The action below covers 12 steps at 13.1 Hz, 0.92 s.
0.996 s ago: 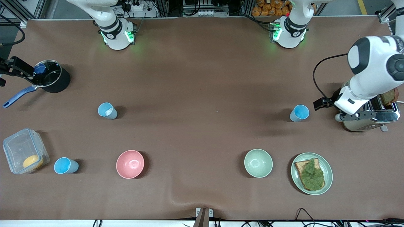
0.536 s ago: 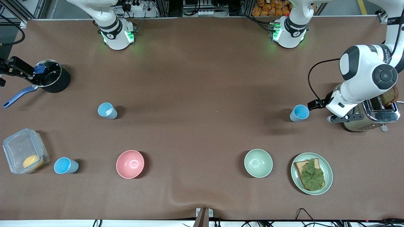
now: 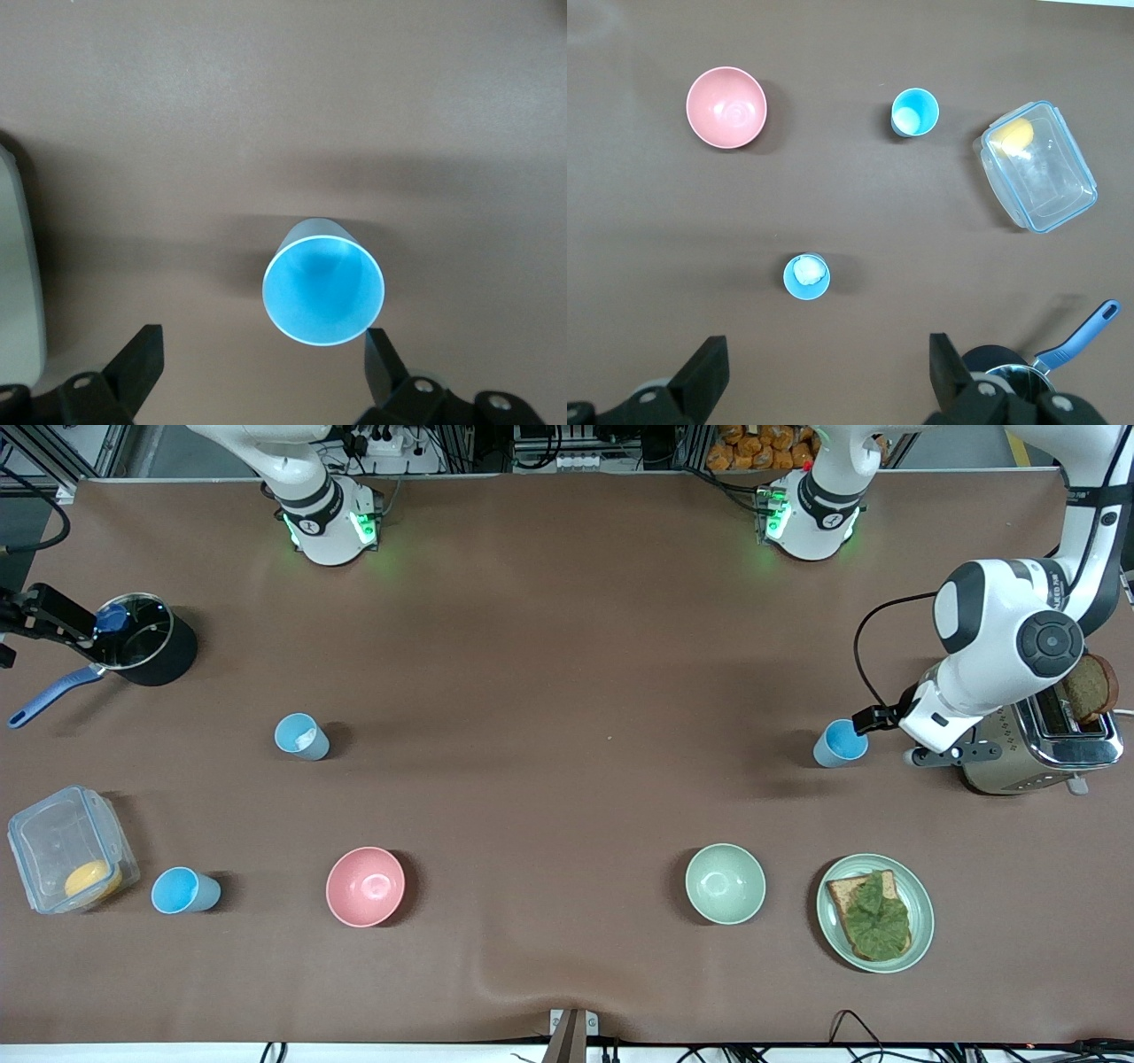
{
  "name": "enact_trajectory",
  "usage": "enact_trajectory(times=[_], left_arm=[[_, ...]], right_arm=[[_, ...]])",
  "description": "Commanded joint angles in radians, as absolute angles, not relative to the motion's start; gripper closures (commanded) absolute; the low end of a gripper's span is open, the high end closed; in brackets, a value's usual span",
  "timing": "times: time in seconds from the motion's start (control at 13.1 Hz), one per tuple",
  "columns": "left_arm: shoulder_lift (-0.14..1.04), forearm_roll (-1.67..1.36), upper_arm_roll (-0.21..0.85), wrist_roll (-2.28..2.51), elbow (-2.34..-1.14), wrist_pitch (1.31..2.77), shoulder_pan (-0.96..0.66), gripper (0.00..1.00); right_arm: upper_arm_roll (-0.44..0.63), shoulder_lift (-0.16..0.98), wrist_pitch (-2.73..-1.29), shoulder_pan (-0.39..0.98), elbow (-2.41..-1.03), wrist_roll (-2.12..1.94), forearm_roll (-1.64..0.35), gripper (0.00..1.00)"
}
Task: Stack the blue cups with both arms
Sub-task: 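Move the left gripper down to the blue cup beside the toaster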
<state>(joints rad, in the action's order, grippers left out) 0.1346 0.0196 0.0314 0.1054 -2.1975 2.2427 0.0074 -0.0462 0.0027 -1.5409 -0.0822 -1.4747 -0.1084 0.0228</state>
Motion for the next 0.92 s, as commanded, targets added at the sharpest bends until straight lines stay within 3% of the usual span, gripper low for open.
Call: enact_trajectory(times=[0.0,0.84], left_arm=[[0.15,0.037,0.034,0.094,-2.215,2.279,0.017,0.0],[0.245,0.037,0.035,0.091,-2.215,2.373,0.043,0.0]], right_arm=[[-0.055,-0.002,-1.528,-0.094,-1.462,-0.112,0.034,0.0],[-0.06,-0.003,-1.526,-0.091,-1.462,-0.112,0.034,0.0]])
